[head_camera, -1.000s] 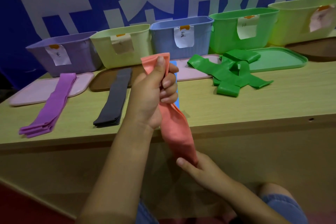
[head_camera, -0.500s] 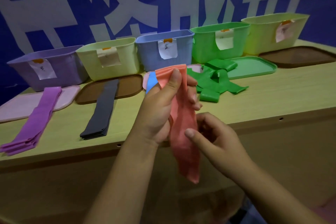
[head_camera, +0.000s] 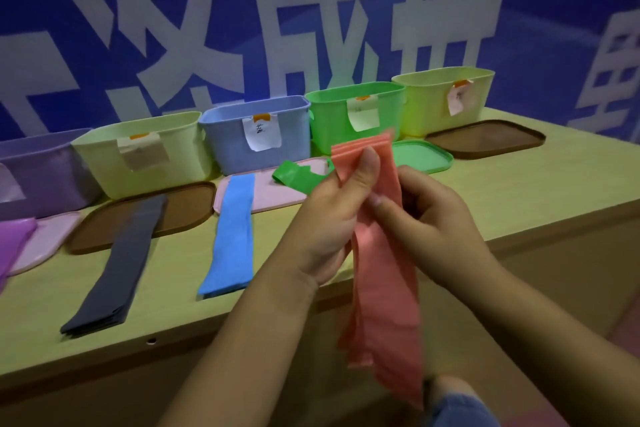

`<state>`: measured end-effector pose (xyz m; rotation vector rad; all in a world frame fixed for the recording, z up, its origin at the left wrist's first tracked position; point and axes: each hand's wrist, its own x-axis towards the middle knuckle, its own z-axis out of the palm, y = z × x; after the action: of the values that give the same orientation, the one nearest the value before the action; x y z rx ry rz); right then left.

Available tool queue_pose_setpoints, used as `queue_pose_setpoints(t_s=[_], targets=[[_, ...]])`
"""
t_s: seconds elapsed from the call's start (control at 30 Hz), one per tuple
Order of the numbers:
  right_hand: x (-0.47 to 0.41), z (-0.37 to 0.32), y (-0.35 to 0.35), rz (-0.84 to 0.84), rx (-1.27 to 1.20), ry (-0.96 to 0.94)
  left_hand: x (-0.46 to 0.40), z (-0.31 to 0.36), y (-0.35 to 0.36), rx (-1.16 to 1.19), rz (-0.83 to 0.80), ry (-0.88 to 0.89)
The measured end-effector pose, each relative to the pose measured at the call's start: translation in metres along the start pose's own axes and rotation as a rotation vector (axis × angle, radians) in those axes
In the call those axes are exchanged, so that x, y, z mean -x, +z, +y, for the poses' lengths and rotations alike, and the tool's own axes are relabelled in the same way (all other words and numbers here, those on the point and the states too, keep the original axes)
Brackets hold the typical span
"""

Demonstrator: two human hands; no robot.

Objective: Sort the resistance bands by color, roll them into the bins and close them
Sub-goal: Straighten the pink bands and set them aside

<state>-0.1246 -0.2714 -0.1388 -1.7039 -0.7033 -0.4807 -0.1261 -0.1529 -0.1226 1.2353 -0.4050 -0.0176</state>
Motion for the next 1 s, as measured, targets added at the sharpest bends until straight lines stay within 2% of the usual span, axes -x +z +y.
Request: queue_pose_setpoints(t_s=[0.1,0.2,0.33,0.5,0.63,0.77,0.9,1.0], targets=[[-0.025,0.001,-0.030,0.029,-0.128,0.102,-0.010,-0.027,0.008,-0.129,-0.018,-0.002],[-0.049,0.007,-0.059,0.036,-0.194,0.258,-0.012,-0.059,0.030,-0.266,-0.033,-0.105],[-0.075,0.027,-0.089,-0.004,-0.115,0.436,-0.035,-0.083,0.066,-0.063,-0.015,-0.226],[-0.115,0.047,-0.131,0.085,-0.102,0.561,-0.080,-0.095,0.098,0.074,-0.080,-0.310],[-0.153,0.070,-0.168,0.151,-0.095,0.619,-0.112,-0.106,0.120,0.032,-0.078,-0.341],[-0.189,0.100,-0.207,0.194,-0.023,0.650,-0.145,-0.117,0.138,0.012,-0.004,-0.485],[-0.209,0.131,-0.234,0.181,-0.042,0.703,-0.167,-0.123,0.156,0.082,0.045,-0.558],[-0.215,0.156,-0.249,0.086,-0.045,0.773,-0.180,-0.131,0.168,0.000,0.077,-0.578]])
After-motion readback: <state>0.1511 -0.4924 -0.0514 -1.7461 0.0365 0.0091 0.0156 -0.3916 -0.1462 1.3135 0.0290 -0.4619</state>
